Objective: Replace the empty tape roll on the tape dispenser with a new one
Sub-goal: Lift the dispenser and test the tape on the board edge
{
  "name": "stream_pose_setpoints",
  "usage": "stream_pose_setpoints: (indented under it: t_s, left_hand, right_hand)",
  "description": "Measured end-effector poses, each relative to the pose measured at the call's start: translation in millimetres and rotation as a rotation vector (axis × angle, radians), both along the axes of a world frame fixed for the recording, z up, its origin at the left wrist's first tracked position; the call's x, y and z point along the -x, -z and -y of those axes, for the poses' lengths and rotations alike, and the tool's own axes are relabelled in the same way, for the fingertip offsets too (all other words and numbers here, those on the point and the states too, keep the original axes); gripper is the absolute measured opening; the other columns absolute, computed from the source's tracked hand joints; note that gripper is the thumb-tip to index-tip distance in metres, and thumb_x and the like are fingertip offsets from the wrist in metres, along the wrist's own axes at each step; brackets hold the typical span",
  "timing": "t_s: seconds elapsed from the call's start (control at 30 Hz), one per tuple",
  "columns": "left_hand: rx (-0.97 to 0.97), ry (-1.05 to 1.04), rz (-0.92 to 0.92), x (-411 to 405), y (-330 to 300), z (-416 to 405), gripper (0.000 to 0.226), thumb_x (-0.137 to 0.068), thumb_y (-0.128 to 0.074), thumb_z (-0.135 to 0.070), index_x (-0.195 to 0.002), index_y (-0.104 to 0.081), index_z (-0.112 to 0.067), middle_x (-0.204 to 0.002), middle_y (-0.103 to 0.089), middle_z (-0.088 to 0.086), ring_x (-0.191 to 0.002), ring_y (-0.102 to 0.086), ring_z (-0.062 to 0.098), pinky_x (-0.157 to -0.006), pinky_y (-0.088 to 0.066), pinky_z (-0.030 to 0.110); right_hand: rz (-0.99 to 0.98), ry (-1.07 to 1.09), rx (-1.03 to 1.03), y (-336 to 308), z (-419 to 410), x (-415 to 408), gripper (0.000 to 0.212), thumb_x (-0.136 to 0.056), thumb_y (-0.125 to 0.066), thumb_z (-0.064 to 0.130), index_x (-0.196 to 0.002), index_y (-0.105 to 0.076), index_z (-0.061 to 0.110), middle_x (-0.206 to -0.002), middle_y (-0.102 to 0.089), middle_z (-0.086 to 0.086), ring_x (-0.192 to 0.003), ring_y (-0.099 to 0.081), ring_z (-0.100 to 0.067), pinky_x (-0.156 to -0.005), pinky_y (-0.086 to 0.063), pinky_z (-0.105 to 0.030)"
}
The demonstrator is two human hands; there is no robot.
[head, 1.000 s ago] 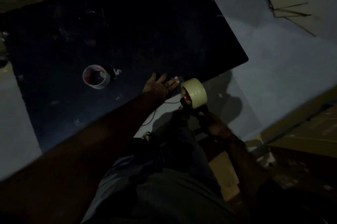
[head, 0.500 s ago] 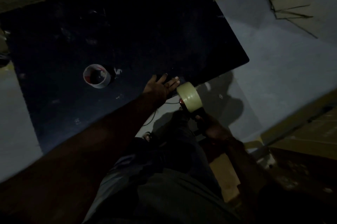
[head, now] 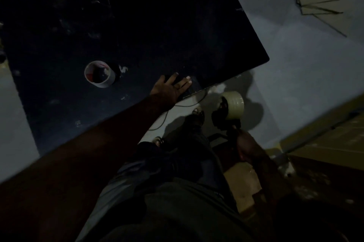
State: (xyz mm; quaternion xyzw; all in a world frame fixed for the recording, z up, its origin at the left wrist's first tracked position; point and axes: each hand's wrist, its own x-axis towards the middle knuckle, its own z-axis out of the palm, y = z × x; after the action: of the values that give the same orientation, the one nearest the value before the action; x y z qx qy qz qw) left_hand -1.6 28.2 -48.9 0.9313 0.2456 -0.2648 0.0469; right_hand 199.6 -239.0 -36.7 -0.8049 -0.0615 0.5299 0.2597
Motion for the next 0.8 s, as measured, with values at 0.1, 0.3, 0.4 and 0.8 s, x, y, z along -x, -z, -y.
stream_pose_setpoints:
  t_s: [0.1,0.3,0.4,0.8]
  left_hand:
    - [0.038,-0.030,0.022,-3,-2,-2,0.079,-0.107,-0.040,-0.024,-0.167,0.012,-0.031,-0.177,0.012,-0.009,-0.163,-0.002,0.033,-0.121,-0.024,0.056]
    - [0.060,-0.051,0.051,-8,-9,-2,0.073,-0.107,-0.040,-0.032,-0.168,-0.001,-0.029,-0.178,-0.001,-0.006,-0.160,-0.015,0.035,-0.123,-0.024,0.052]
    - [0.016,-0.012,0.038,-4,-9,-1,0.073,-0.106,-0.041,-0.036,-0.168,-0.002,-0.028,-0.178,-0.001,-0.004,-0.155,-0.023,0.034,-0.119,-0.029,0.051]
    - [0.149,-0.132,0.102,21,-34,-6,0.060,-0.108,-0.040,-0.043,-0.164,-0.026,-0.029,-0.171,-0.031,0.002,-0.150,-0.040,0.030,-0.122,-0.034,0.046]
  right_hand:
    - [-0.017,0.059,-0.117,-8,-14,3,0.038,-0.111,-0.047,0.044,-0.125,-0.067,0.015,-0.097,-0.058,-0.021,-0.086,-0.051,-0.034,-0.079,-0.042,-0.048]
    - [-0.040,0.107,-0.191,-16,-25,6,0.034,-0.109,-0.054,0.038,-0.091,-0.071,0.015,-0.089,-0.062,-0.014,-0.083,-0.057,-0.029,-0.083,-0.044,-0.047]
    - [-0.039,0.122,-0.210,-17,-26,9,0.034,-0.110,-0.053,0.037,-0.088,-0.072,0.019,-0.079,-0.066,-0.004,-0.072,-0.060,-0.021,-0.068,-0.049,-0.036]
    - [-0.051,0.101,-0.266,-45,-59,25,0.040,-0.113,-0.043,0.040,-0.105,-0.069,0.011,-0.073,-0.056,0.002,-0.055,-0.044,-0.009,-0.050,-0.031,-0.025]
